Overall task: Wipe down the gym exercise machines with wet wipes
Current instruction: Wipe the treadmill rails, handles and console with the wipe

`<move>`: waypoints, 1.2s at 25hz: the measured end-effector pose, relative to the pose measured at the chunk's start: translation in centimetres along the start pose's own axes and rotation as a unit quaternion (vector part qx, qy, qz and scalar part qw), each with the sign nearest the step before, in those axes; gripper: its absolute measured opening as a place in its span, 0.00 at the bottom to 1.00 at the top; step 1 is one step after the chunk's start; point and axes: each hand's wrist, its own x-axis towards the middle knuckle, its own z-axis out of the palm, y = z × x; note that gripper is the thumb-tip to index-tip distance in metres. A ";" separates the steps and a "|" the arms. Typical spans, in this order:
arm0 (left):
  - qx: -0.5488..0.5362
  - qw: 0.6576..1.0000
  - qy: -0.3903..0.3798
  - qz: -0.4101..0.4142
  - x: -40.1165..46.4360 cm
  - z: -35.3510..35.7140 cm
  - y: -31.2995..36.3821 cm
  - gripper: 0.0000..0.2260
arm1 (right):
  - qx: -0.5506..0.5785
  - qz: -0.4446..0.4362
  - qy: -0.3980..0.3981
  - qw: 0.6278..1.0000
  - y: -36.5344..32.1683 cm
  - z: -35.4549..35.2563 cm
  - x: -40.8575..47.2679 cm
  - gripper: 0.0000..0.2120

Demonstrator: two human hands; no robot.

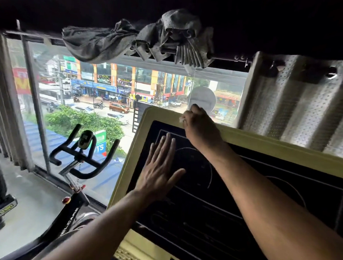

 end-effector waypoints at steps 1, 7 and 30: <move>0.005 1.000 -0.008 0.003 -0.1 0.8 1.5 0.37 | -0.002 -0.003 -0.013 1.000 -0.4 0.2 -0.3 0.05; 0.079 0.997 0.020 0.008 -0.7 2.9 2.3 0.36 | -0.012 -0.018 -0.021 1.000 5.0 -3.7 -2.4 0.04; 0.065 0.997 -0.024 -0.047 -1.0 1.6 4.9 0.34 | -0.034 -0.088 -0.083 0.992 11.4 -9.4 -10.1 0.12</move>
